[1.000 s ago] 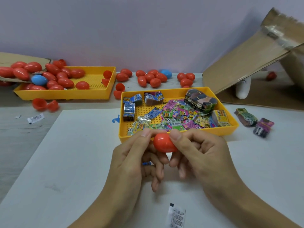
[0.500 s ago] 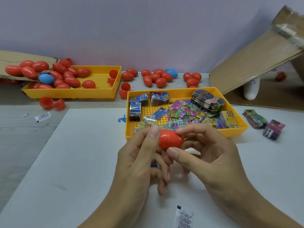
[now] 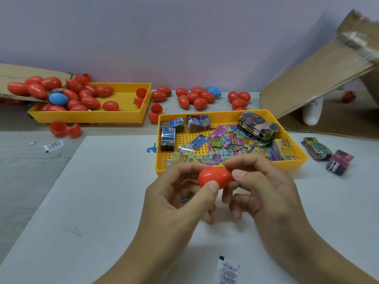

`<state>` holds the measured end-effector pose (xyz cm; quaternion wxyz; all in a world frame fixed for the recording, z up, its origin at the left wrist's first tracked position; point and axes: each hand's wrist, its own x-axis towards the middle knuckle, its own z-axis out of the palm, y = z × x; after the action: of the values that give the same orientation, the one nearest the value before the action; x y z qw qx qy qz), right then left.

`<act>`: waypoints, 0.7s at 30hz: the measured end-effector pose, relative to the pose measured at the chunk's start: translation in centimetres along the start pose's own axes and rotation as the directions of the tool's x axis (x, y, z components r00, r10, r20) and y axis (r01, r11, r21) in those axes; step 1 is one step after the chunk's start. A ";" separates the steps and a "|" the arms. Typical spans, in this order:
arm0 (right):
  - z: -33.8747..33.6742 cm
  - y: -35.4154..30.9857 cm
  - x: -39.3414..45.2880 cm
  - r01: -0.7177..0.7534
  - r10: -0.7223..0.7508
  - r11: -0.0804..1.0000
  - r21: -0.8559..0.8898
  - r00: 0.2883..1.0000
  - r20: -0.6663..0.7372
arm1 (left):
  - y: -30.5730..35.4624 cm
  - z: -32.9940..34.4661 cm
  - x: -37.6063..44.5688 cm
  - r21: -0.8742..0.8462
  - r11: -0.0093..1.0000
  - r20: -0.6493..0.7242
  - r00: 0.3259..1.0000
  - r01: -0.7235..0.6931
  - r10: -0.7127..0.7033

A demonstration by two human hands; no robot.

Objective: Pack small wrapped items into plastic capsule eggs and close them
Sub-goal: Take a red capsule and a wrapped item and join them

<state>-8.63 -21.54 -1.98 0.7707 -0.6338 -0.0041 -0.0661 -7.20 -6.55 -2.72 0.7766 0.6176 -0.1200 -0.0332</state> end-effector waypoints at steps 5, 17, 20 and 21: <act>0.3 -0.1 0.2 -0.023 0.024 1.000 0.005 0.999 -0.036 | 0.0 0.1 0.0 0.025 0.998 0.023 0.998 -0.064 0.064; 0.3 -0.2 -0.1 0.061 -0.060 0.998 -0.024 0.998 0.037 | 0.1 0.1 -0.1 0.031 0.995 0.019 0.995 -0.095 0.094; 0.3 -0.1 -0.2 0.069 -0.067 0.997 -0.043 0.997 0.043 | 0.3 0.0 -0.1 -0.061 0.997 -0.002 0.999 -0.044 0.044; 0.3 -0.1 -0.2 0.075 -0.073 0.996 -0.048 0.996 0.044 | 0.4 -0.1 -0.1 -0.090 0.995 -0.001 0.999 -0.033 0.033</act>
<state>-8.84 -21.26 -1.83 0.7516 -0.6532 -0.0422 -0.0815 -7.32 -6.36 -2.41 0.8040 0.5799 -0.1289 -0.0259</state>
